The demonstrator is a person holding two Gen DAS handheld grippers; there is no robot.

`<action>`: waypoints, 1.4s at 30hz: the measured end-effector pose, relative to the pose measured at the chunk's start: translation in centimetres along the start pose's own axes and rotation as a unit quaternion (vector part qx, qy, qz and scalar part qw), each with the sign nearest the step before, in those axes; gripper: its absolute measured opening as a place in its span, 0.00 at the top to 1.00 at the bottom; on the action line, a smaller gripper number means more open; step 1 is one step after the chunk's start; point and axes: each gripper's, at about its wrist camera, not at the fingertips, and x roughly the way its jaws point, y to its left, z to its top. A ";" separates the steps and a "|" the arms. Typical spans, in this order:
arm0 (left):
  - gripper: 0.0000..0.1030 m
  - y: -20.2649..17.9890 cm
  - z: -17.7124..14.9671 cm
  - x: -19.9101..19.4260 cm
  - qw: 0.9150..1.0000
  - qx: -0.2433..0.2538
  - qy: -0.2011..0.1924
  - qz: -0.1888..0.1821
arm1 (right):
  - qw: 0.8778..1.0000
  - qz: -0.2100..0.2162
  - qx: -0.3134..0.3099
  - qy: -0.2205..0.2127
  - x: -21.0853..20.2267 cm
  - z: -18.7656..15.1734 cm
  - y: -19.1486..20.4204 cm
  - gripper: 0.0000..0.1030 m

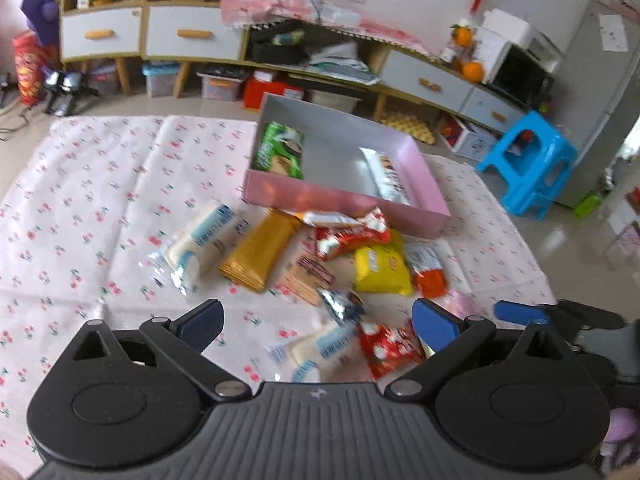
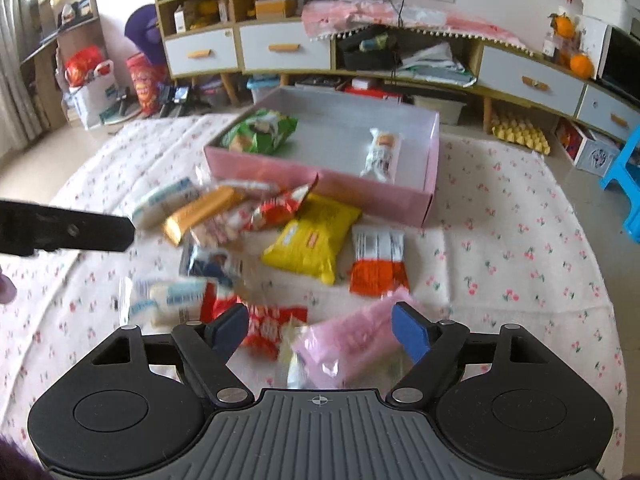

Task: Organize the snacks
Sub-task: 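Withdraw both tools from the box back toward the snack pile, then grasp the white bread pack with the left tool while the right tool grasps the pink wafer pack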

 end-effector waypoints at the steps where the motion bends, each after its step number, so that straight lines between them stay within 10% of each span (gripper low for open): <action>1: 0.02 0.0 -0.3 0.0 1.000 0.001 0.004 -0.003 | 1.000 0.000 -0.001 0.000 0.0 -0.3 -0.1 0.22; 20: 0.16 -1.9 -4.4 3.8 0.986 0.159 0.045 0.019 | 0.997 -0.028 -0.030 -0.062 0.2 -4.3 0.3 0.22; 33: 0.26 -3.7 -2.6 5.0 0.971 0.232 0.044 0.042 | 0.989 -0.078 0.127 -0.019 2.8 -2.0 -2.9 0.24; 37: 0.28 -4.0 -2.2 5.4 0.966 0.246 0.068 0.052 | 0.988 -0.078 0.132 -0.014 2.8 -2.2 -2.9 0.48; 42: 0.28 -3.8 -2.0 5.7 0.963 0.248 0.094 0.053 | 0.989 -0.070 0.129 0.000 2.5 -2.0 -2.8 0.55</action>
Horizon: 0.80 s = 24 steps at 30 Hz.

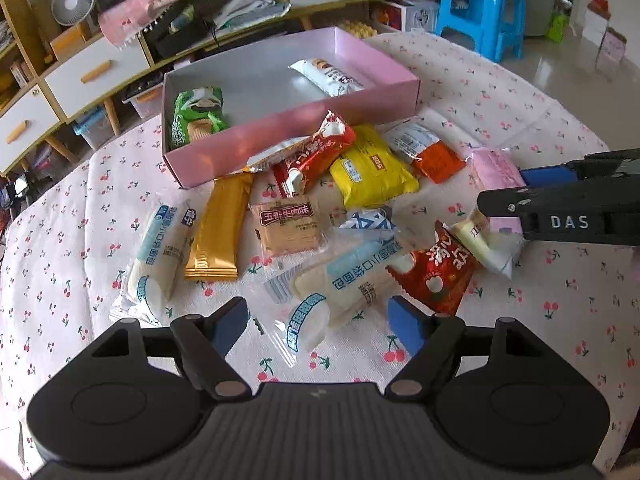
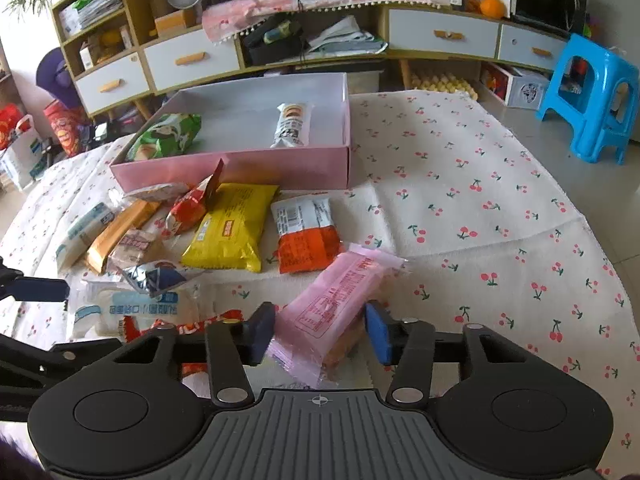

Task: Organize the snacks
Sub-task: 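Grasp the white bread pack with the left tool while the right tool grasps the pink wafer pack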

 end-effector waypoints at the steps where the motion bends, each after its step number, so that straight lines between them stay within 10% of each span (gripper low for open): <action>1: 0.27 0.1 0.0 0.0 1.000 0.000 0.000 -0.001 | 1.000 0.003 -0.001 0.002 -0.1 0.0 0.0 0.55; 17: 0.37 -2.2 1.0 1.7 0.993 0.113 0.008 0.006 | 0.999 0.017 -0.042 -0.015 -1.4 0.0 1.6 0.56; 24: 0.51 -1.9 1.2 2.4 0.997 0.076 0.022 0.017 | 0.999 0.017 -0.029 -0.008 -1.0 0.2 0.8 0.56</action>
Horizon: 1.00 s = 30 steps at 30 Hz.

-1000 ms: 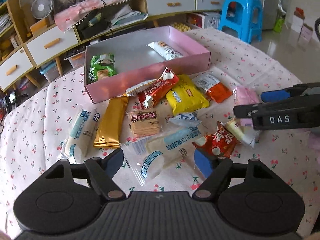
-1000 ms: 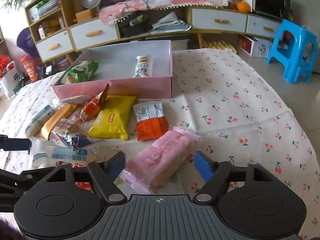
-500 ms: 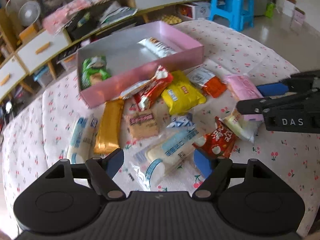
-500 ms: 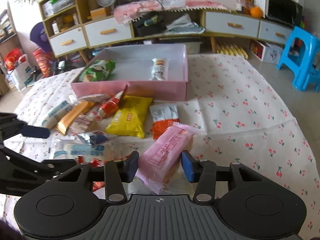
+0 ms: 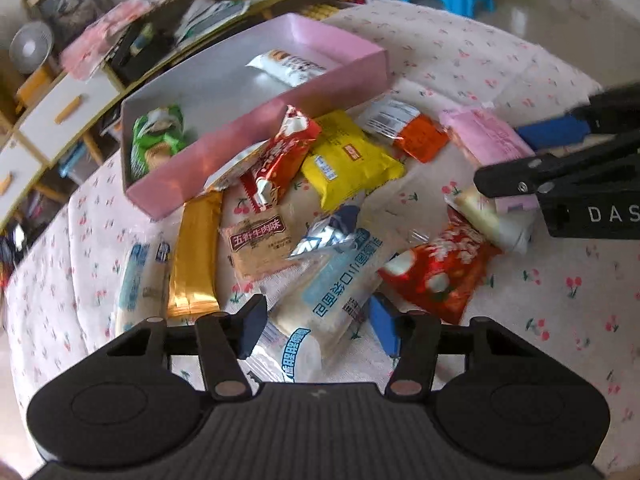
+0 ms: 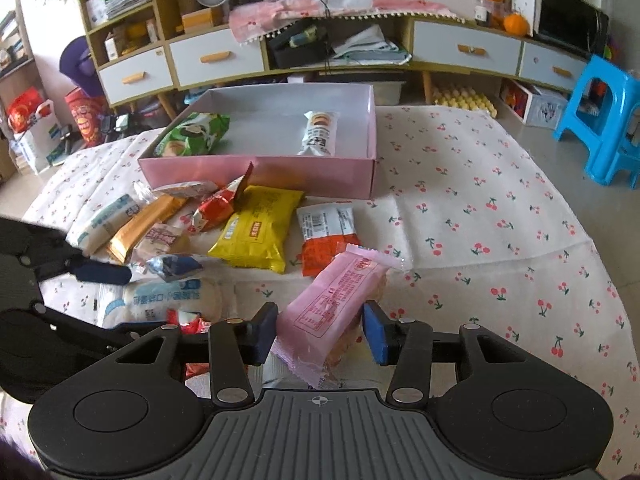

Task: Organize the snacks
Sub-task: 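Grasp the white bread pack with the left tool while the right tool grasps the pink wafer pack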

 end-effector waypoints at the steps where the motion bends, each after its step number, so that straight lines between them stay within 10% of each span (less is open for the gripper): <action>1: 0.53 0.2 -0.1 -0.1 1.000 -0.015 0.003 0.000 | 1.000 0.003 0.005 0.001 0.0 0.1 -0.3 0.56; 13: 0.72 3.8 -4.0 -2.8 0.979 -0.201 0.020 0.017 | 0.997 0.074 -0.013 -0.030 -1.2 0.6 1.1 0.56; 30: 0.48 3.9 -3.5 -0.9 0.992 -0.121 0.028 -0.005 | 0.995 0.075 -0.065 -0.001 0.0 0.3 4.4 0.56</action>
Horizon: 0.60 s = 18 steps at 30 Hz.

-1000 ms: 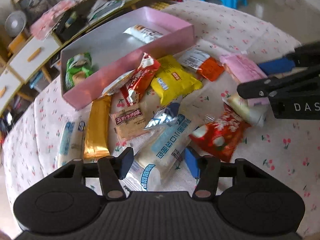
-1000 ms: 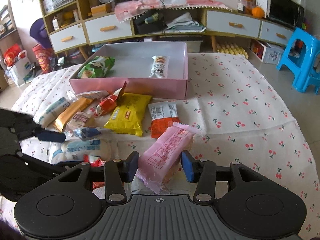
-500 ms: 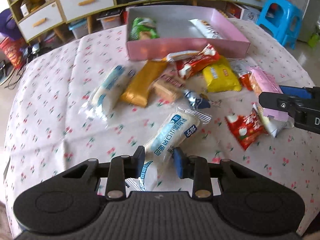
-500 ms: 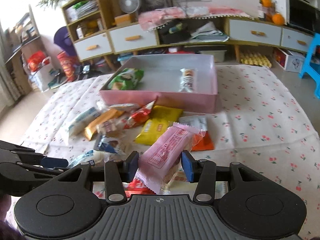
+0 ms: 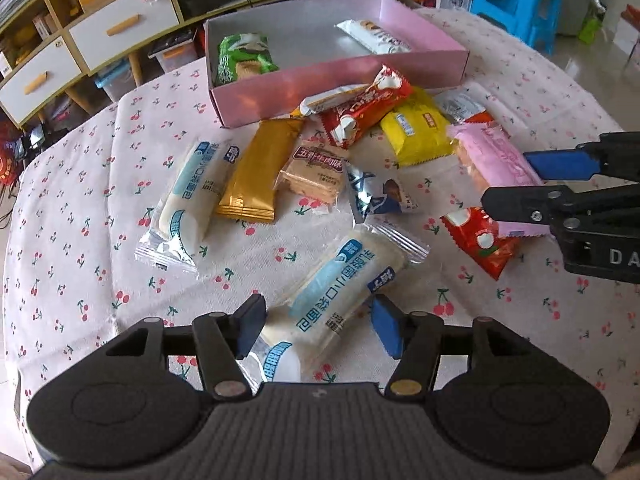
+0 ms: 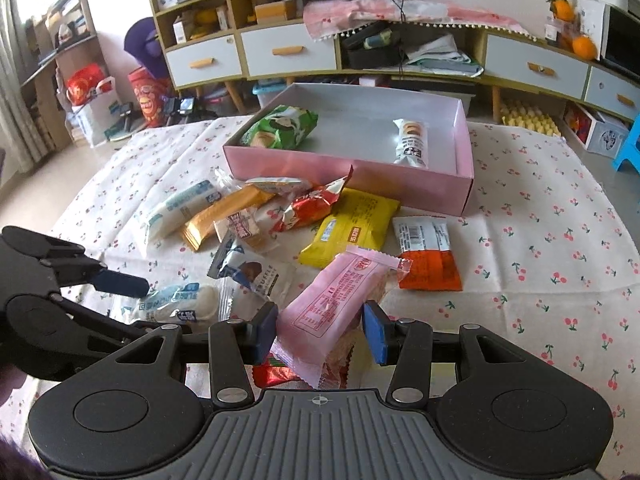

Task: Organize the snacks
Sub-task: 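Grasp the white bread pack with the left tool while the right tool grasps the pink wafer pack, then place the white bread pack in the box with the left tool while the right tool places the wafer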

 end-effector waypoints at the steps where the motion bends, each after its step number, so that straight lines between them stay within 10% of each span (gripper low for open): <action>1: 0.52 0.0 0.1 0.0 1.000 -0.002 0.000 0.003 | 1.000 0.000 0.000 0.001 0.0 0.0 0.0 0.56; 18: 0.83 2.3 0.7 -2.6 0.990 -0.134 -0.037 -0.024 | 0.998 0.001 0.059 -0.014 -1.2 2.1 -2.3 0.56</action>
